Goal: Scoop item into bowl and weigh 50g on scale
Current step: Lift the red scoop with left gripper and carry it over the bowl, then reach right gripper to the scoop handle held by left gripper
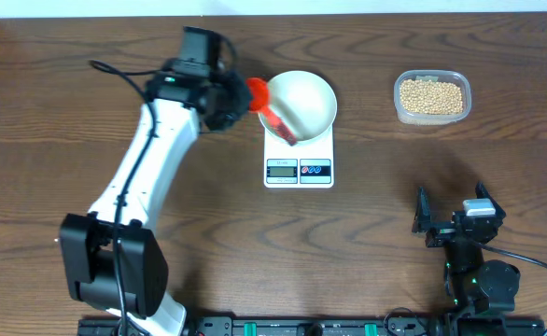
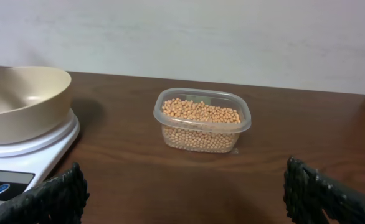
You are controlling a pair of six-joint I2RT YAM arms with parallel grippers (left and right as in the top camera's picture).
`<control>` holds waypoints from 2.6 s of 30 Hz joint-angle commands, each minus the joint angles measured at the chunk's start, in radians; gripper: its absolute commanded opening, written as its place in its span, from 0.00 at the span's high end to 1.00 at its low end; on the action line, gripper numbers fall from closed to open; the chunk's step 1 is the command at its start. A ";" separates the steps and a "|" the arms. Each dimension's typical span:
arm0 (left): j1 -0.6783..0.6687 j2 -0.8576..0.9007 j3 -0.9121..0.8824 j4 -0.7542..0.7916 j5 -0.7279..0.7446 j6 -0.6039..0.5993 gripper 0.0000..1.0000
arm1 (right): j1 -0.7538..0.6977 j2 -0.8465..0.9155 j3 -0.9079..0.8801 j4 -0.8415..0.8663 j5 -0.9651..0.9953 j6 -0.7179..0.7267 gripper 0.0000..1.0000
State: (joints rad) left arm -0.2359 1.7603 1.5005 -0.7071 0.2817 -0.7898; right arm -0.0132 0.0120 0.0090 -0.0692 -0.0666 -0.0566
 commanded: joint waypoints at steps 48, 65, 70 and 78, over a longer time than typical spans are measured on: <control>-0.176 0.003 0.009 0.043 -0.116 -0.533 0.93 | -0.047 0.800 0.690 0.049 -0.658 0.085 0.01; -0.176 0.003 0.009 0.148 -0.083 -0.755 0.92 | -0.038 1.474 1.201 -0.074 -1.113 0.085 0.01; -0.176 0.003 0.009 0.148 -0.023 -0.824 0.93 | -0.029 1.535 1.201 -0.021 -1.114 0.168 0.01; -0.176 0.003 0.009 0.144 0.044 -0.832 0.93 | 0.061 1.613 1.201 0.054 -1.062 0.300 0.23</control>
State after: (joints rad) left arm -0.4095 1.7603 1.5005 -0.5583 0.2817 -1.6016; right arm 0.0147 1.6039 1.1904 -0.0154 -1.1496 0.1814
